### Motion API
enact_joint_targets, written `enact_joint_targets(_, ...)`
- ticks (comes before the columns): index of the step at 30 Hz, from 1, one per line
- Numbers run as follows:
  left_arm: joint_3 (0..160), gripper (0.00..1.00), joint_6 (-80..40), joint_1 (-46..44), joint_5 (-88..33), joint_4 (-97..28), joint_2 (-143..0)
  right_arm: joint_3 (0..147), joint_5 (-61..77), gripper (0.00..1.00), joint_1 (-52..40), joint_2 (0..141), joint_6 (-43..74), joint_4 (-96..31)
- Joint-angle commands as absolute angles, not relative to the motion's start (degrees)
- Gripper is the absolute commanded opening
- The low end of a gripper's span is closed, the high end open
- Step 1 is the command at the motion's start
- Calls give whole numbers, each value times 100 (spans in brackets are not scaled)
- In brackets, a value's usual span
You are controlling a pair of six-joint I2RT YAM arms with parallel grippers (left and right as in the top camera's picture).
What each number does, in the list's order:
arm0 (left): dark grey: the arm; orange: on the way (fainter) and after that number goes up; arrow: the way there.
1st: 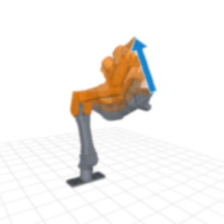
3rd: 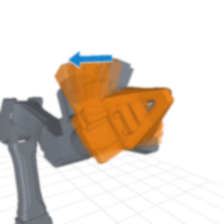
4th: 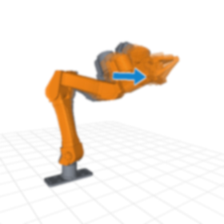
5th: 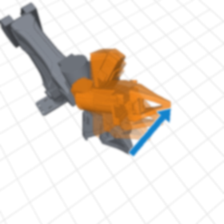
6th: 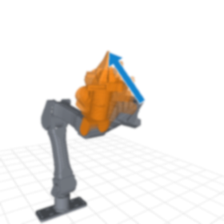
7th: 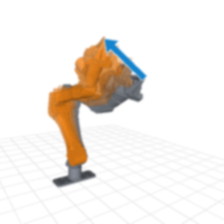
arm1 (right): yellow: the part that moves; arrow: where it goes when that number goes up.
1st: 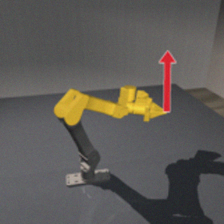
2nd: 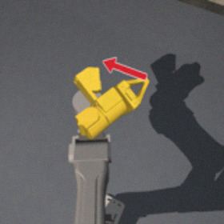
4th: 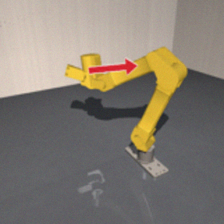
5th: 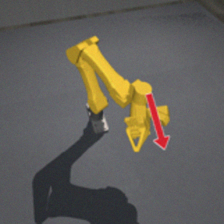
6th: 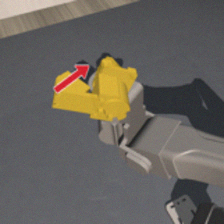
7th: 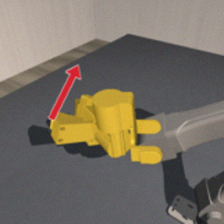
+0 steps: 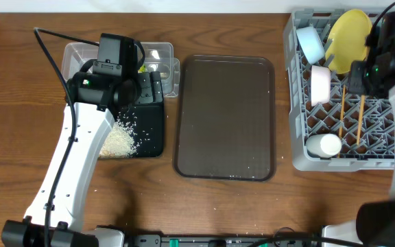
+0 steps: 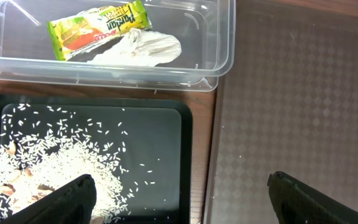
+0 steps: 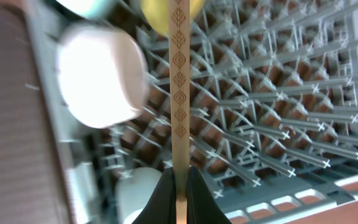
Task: Sort waste into correct bins and load items into the dishwasher rack
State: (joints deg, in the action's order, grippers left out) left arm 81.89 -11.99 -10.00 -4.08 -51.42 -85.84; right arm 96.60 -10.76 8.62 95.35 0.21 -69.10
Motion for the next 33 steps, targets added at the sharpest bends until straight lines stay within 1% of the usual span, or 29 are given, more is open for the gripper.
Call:
enact_joint_targets(1,8158,91,-1212,-982,-340,-5164,-8615,9233,-1332,1,1020,9848,-386,-6659)
enact_joint_targets(7,8158,90,-1212,-982,-340,-5164,-8615,9030,-1675,1,1129,10232,-486,-6416)
enact_joint_targets(8,8158,91,-1210,-982,-338,-5162,-8615,9030,-1671,9,1162,10237,-484,-6386)
enact_joint_targets(9,8158,91,-1212,-982,-338,-5162,-8615,9030,-1660,25,1173,10237,-482,-6357)
enact_joint_targets(10,8158,90,-1212,-982,-340,-5164,-8615,9037,-1616,53,1170,10224,-482,-6335)
enact_joint_targets(11,8158,90,-1212,-982,-340,-5164,-8615,9061,-1581,76,1170,10195,-480,-6342)
enact_joint_targets(12,8158,91,-1210,-982,-338,-5162,-8615,9107,-1549,81,1157,10180,-478,-6368)
enact_joint_targets(19,8158,91,-1210,-982,-340,-5164,-8615,10167,-683,91,952,9644,-478,-7203)
enact_joint_targets(21,8158,90,-1212,-982,-340,-5162,-8615,10567,-346,99,886,9373,-478,-7535)
enact_joint_targets(26,8158,91,-1210,-982,-338,-5164,-8615,10956,250,99,816,8556,-478,-7990)
enact_joint_targets(33,8158,90,-1212,-982,-340,-5162,-8615,10956,242,99,819,7596,-480,-8184)
